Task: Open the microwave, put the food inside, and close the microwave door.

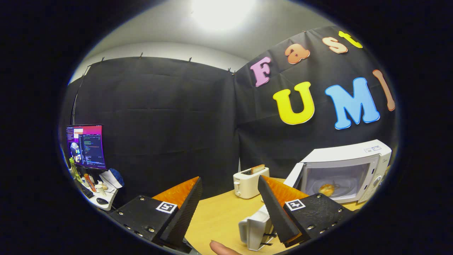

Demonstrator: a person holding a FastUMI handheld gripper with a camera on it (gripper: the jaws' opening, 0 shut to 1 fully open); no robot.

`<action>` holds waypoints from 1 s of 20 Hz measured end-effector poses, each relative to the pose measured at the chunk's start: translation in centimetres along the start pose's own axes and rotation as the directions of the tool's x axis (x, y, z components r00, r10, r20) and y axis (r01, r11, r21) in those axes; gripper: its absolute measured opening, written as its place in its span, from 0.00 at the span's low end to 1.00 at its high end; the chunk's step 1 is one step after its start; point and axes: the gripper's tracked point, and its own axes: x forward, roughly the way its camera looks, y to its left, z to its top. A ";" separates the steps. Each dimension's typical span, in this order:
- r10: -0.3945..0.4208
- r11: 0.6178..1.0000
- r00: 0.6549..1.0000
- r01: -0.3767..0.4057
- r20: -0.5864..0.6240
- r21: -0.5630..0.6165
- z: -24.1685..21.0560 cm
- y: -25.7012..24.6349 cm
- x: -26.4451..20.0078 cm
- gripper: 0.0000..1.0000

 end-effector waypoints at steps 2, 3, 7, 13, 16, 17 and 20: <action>0.040 0.999 0.999 -0.040 -0.033 -0.012 -1.9 1.9 0.8 0.95; 0.050 0.998 0.997 -0.052 -0.053 -0.035 -3.0 2.7 1.1 0.96; 0.071 0.993 0.992 -0.080 -0.101 -0.086 -7.0 4.4 2.6 0.71; -0.016 0.999 0.973 0.008 -0.228 -0.035 -13.2 2.3 4.6 0.25; -0.087 0.989 0.973 0.059 -0.216 -0.134 -14.2 0.2 4.6 0.05; -0.112 0.984 0.971 0.080 -0.213 -0.157 -14.6 -0.3 4.4 0.05; -0.177 0.977 0.956 0.143 -0.232 -0.157 -15.9 -2.3 3.7 0.05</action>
